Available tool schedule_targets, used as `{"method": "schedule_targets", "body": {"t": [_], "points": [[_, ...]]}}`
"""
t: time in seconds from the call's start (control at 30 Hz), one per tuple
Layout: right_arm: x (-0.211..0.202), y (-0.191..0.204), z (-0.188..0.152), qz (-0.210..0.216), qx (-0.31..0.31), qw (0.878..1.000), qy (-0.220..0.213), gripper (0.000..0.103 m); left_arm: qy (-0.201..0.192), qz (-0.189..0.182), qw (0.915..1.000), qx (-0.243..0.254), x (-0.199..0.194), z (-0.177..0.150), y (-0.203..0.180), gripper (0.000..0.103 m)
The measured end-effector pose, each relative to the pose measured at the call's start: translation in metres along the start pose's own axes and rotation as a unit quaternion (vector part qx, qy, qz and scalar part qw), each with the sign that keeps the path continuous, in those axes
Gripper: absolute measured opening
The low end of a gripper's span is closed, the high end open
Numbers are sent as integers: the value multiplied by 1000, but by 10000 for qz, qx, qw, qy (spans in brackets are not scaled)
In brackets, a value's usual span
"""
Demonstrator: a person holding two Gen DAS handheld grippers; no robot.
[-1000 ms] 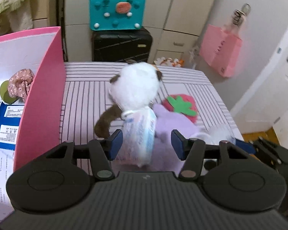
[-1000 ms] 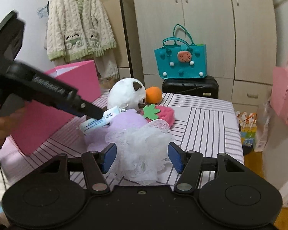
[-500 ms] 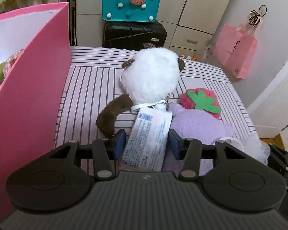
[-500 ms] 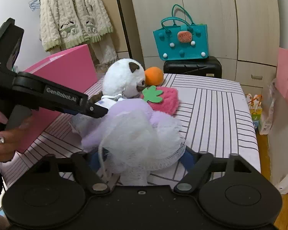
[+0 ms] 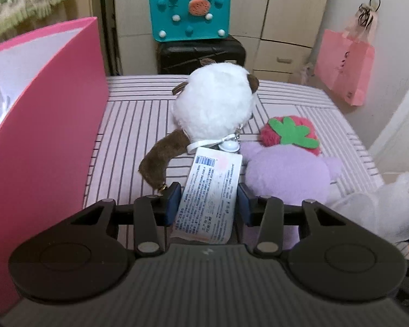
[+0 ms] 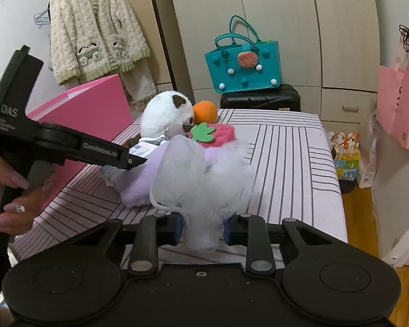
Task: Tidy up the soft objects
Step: 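Grasp the small white wipes pack with the left gripper while the right gripper grasps the mesh puff, then lift the wipes pack and mesh puff and carry both toward the pink box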
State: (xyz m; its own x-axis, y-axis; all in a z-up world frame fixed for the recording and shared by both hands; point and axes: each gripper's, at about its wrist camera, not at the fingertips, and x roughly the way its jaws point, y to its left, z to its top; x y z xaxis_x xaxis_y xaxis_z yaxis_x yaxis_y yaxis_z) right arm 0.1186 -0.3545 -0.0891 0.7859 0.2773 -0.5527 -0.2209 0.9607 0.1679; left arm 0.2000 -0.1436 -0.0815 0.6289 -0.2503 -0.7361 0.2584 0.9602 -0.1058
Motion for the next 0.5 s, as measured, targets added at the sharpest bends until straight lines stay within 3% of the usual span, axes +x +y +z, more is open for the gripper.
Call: {"method": "schedule_targets", "body": {"t": [0.13,0.5], "points": [[-3,2,0,7,-18,10000,3,32,-106,337,9989,298,-1,-8,-15,40],[-6,-4,-4,10,93,9999,92,29,207,102,9979,604,-24,-23,-28,41]]}}
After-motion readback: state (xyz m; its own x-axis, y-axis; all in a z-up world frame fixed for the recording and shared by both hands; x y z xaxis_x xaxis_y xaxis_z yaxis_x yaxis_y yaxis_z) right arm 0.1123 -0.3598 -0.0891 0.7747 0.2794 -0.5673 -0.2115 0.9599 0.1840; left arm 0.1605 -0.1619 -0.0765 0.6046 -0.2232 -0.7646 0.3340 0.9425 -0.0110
